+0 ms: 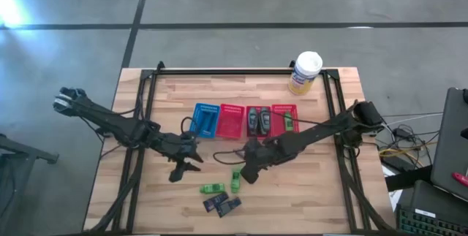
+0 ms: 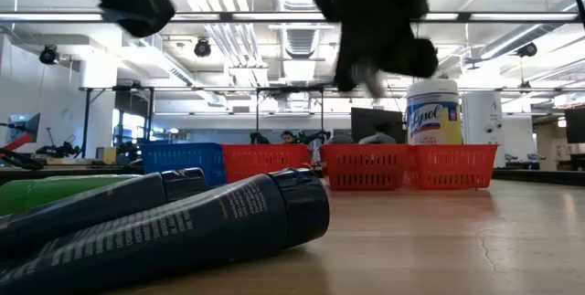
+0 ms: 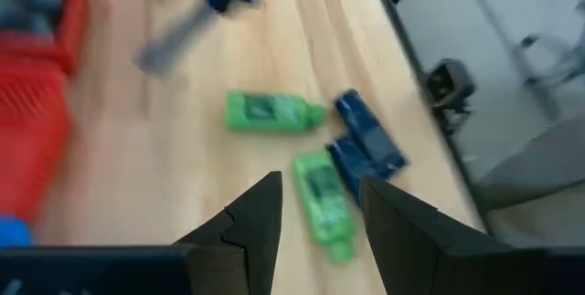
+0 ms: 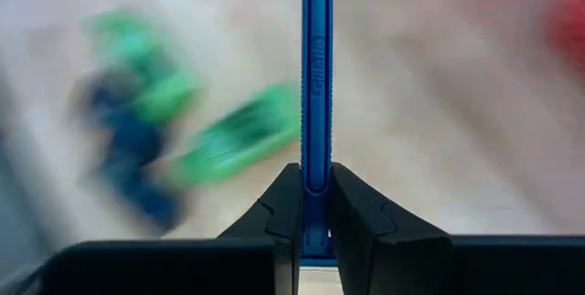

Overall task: Pick & Place Travel size toiletries
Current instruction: Put the blue razor into the blue bin

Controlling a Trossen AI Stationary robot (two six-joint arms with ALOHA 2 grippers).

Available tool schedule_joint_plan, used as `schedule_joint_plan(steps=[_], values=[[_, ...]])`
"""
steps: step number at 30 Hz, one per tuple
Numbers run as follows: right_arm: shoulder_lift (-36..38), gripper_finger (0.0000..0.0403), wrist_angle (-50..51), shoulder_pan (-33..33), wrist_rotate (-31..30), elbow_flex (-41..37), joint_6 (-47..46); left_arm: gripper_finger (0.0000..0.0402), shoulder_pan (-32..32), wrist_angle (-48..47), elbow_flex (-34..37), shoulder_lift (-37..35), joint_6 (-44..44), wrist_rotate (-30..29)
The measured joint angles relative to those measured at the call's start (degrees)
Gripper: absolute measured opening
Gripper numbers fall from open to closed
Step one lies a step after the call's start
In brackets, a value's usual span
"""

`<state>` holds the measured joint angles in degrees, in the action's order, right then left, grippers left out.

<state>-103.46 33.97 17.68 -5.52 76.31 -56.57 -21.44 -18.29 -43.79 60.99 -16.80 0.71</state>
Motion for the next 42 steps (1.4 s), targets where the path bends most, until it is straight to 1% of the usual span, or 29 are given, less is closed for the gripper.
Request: schedule_joint_plan(steps=[3, 5, 7, 9, 14, 19, 21, 23, 29, 33, 37, 42], values=[[1.6, 0.0030, -4.6, 0.0, 8.2, 0.1, 0.9, 0.0154, -0.4, 3.0, 0.0, 0.9, 8.1, -4.9], [2.1, 0.0030, -5.7, -0.3, 11.5, 0.1, 0.4, 0.0156, -0.7, 5.3, -0.3, 1.7, 13.0, -7.9], [2.1, 0.0031, -5.9, -0.7, 11.8, 0.1, -0.3, 0.0161, -1.2, 5.3, -0.9, 2.9, 17.8, -9.1], [2.1, 0.0032, -5.8, -0.9, 11.8, 0.5, -1.1, 0.0170, -1.7, 5.5, -1.6, 4.4, 20.8, -9.6], [2.1, 0.0032, -6.1, -1.8, 12.0, 2.5, -1.9, 0.0213, -2.5, 5.3, -3.1, 9.4, 25.8, -10.3], [2.1, 0.0033, -6.0, -2.6, 13.1, 3.8, -4.1, 0.0258, -3.1, 6.1, -5.4, 13.1, 30.8, -18.1], [2.1, 0.0033, -5.9, -2.6, 14.1, 3.9, -4.6, 0.0267, -3.1, 6.1, -6.3, 14.1, 32.6, -20.4], [2.1, 0.0033, -5.9, -2.7, 14.7, 3.9, -5.2, 0.0269, -3.1, 6.2, -7.2, 14.9, 34.0, -21.4], [2.1, 0.0034, -7.1, -2.9, 15.0, 3.9, -6.0, 0.0258, -3.1, 9.6, -9.1, 18.0, 38.9, -21.5], [2.1, 0.0034, -9.5, -3.4, 15.3, 3.9, -6.0, 0.0238, -3.1, 10.8, -10.3, 20.1, 40.4, -21.0], [2.1, 0.0034, -10.7, -3.9, 16.3, 3.9, -6.1, 0.0202, -3.1, 10.7, -11.4, 21.5, 40.7, -21.2], [2.1, 0.0034, -10.7, -3.8, 17.8, 3.9, -6.8, 0.0149, -3.1, 11.2, -11.8, 22.7, 41.0, -23.2]])
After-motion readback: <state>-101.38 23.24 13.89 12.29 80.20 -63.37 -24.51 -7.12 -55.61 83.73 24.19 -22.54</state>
